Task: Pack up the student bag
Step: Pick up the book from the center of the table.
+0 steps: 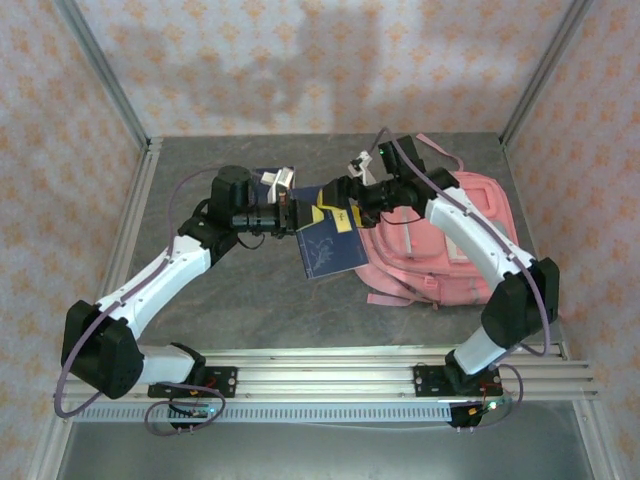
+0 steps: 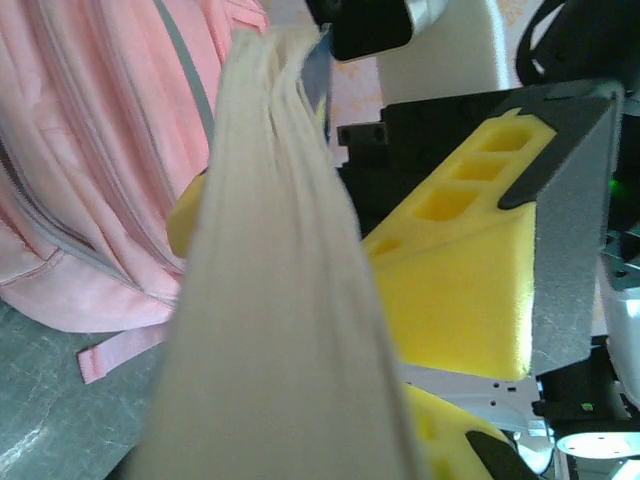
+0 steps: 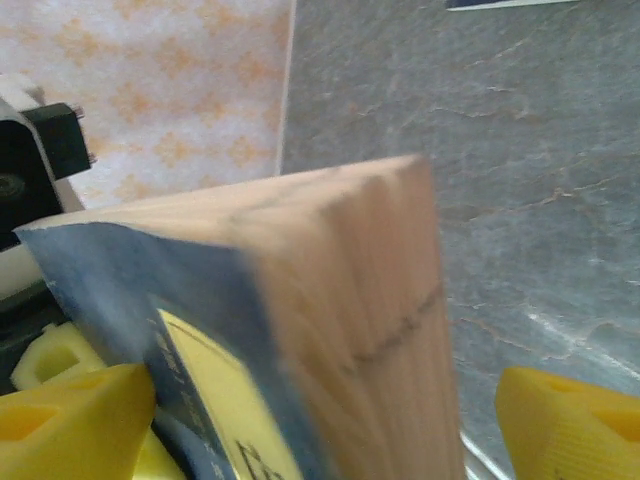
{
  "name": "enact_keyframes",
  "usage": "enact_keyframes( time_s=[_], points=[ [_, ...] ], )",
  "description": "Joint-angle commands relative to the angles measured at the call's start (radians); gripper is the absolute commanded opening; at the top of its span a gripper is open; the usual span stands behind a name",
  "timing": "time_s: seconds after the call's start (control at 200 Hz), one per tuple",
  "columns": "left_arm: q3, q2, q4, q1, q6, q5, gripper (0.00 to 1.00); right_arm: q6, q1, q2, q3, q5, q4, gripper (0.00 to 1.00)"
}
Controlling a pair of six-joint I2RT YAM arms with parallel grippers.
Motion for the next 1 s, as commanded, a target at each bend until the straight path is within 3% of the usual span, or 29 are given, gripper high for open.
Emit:
enact_keyframes(
  time_s=[0.0,0.265,0.515,0.661,0.751,0.806,0.896,0.991],
  points=[
    [0.073,0.003,0.073,-0.013,0.018,0.057,0.0,0.084,-0.007,-0.062,-0.074,-0.102,0.101,0.85],
    [0.06,0.01,0.013,-0.012,0.061,0.039,0.0,0.219,-0.079,-0.193,-0.192,-0.108,0.285,0.64],
    [0.07,0.028,-0.006,-0.013,0.072,0.041,0.0,0.253,-0.083,-0.238,-0.222,-0.101,0.31,0.21],
    [0.081,0.043,-0.013,-0.013,0.072,0.033,0.0,0.248,-0.084,-0.248,-0.226,-0.089,0.293,0.03],
    [0.097,0.054,-0.056,-0.012,0.089,0.013,0.0,0.221,-0.089,-0.259,-0.217,-0.018,0.24,0.0],
    [0.108,0.06,-0.088,-0.01,0.095,-0.01,0.13,0.236,-0.092,-0.271,-0.225,0.04,0.239,0.0],
    [0.115,0.073,-0.118,0.006,0.053,-0.06,0.52,0.309,-0.094,-0.289,-0.249,0.184,0.266,0.0],
    [0.101,0.079,-0.095,0.036,-0.038,-0.13,0.7,0.453,-0.094,-0.32,-0.294,0.383,0.343,0.0]
  ],
)
